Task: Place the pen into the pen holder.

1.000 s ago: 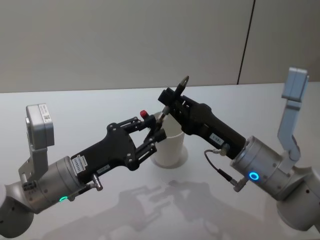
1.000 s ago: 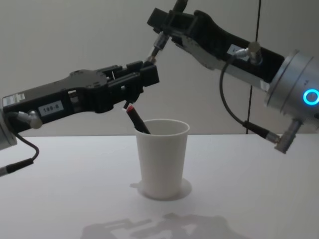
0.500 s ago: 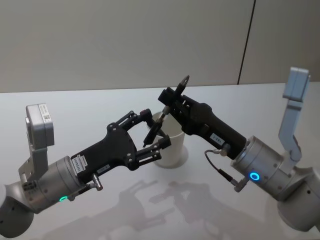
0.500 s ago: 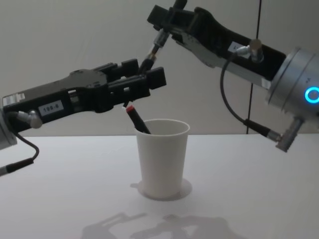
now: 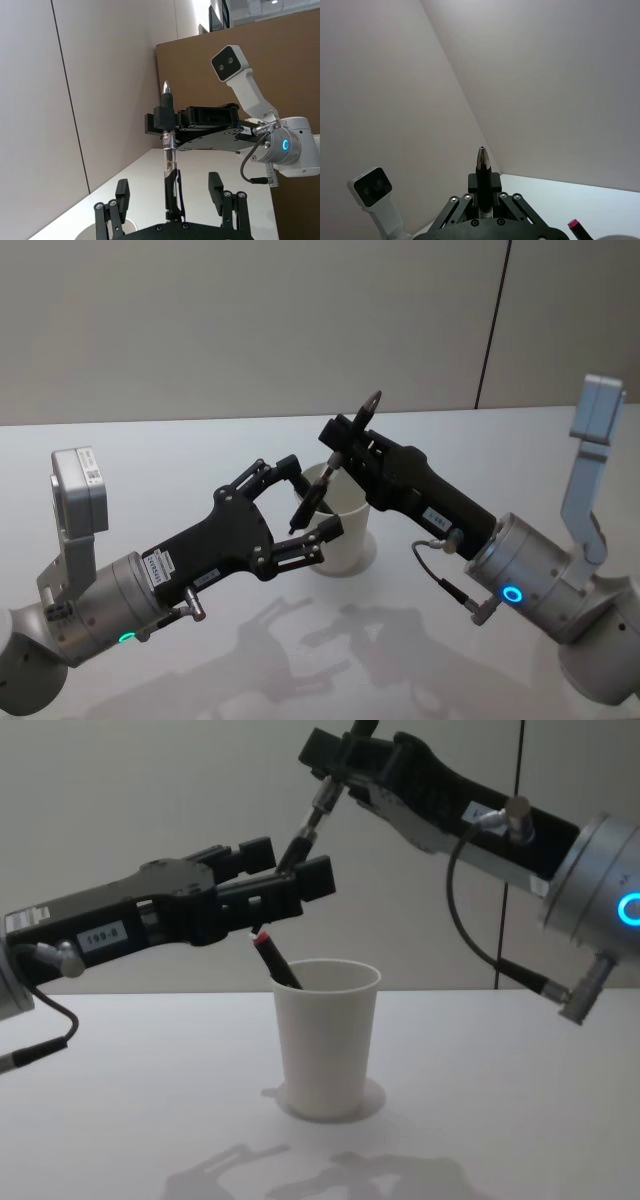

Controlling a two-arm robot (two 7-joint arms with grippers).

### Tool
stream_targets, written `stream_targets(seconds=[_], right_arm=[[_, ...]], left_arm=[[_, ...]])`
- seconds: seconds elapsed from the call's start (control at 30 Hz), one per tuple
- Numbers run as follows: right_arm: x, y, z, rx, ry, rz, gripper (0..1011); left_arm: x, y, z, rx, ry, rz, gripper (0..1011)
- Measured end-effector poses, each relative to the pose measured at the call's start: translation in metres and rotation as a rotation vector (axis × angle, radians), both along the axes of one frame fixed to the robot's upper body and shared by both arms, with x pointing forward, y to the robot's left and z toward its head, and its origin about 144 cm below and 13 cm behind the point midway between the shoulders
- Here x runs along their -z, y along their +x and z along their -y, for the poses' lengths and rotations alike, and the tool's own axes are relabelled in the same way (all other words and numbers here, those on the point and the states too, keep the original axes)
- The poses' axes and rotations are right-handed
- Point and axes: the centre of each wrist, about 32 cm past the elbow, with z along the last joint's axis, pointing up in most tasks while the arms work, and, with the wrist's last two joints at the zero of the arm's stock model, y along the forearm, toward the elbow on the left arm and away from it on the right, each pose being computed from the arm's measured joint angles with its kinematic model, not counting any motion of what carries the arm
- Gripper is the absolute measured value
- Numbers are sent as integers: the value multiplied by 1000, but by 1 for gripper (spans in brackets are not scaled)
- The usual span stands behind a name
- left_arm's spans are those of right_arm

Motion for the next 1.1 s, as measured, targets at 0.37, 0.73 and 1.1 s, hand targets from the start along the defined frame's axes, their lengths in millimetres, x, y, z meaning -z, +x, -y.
stream_targets(seconds=[0.37,0.73,1.1], right_arm=[[-5,-5,3,67,-55,38,131],[-13,-15,6,198,-150,93,131],[-23,-23,7,366,-257,150,131]], left_arm=[[0,0,0,0,0,0,1003],[0,0,0,0,0,0,1003],[0,0,0,0,0,0,1003]])
